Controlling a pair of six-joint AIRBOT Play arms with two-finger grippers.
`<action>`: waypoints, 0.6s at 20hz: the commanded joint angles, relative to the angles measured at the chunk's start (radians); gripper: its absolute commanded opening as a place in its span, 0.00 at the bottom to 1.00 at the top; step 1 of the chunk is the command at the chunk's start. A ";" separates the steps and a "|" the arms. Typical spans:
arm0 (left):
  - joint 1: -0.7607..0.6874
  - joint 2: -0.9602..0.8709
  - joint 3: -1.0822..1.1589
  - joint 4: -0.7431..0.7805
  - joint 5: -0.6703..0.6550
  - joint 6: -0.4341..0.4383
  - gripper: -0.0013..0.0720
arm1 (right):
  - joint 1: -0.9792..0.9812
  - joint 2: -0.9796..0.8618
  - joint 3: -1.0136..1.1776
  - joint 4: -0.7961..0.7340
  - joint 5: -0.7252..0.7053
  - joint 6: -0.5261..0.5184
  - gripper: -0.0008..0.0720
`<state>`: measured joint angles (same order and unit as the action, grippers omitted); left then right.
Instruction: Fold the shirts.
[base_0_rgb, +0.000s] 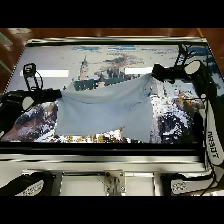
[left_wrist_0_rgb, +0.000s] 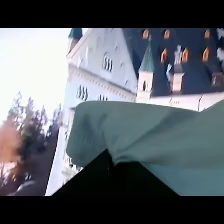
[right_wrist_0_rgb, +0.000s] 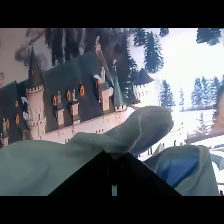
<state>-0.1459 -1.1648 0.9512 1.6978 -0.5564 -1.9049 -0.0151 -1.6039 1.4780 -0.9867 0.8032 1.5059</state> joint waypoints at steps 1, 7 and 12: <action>0.002 -0.095 0.001 -0.049 0.230 -0.001 0.07 | 0.000 -0.063 -0.002 0.040 -0.063 0.002 0.10; 0.010 -0.125 0.005 -0.096 -0.080 0.027 0.80 | -0.005 -0.056 -0.002 0.150 -0.018 0.008 0.86; 0.122 -0.111 0.103 0.017 -0.667 0.314 0.84 | -0.089 0.064 -0.002 -0.077 0.223 -0.033 0.84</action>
<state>-0.0814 -1.2766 1.0164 1.6600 -0.8856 -1.7473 -0.0620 -1.5955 1.4761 -0.9318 0.8757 1.4902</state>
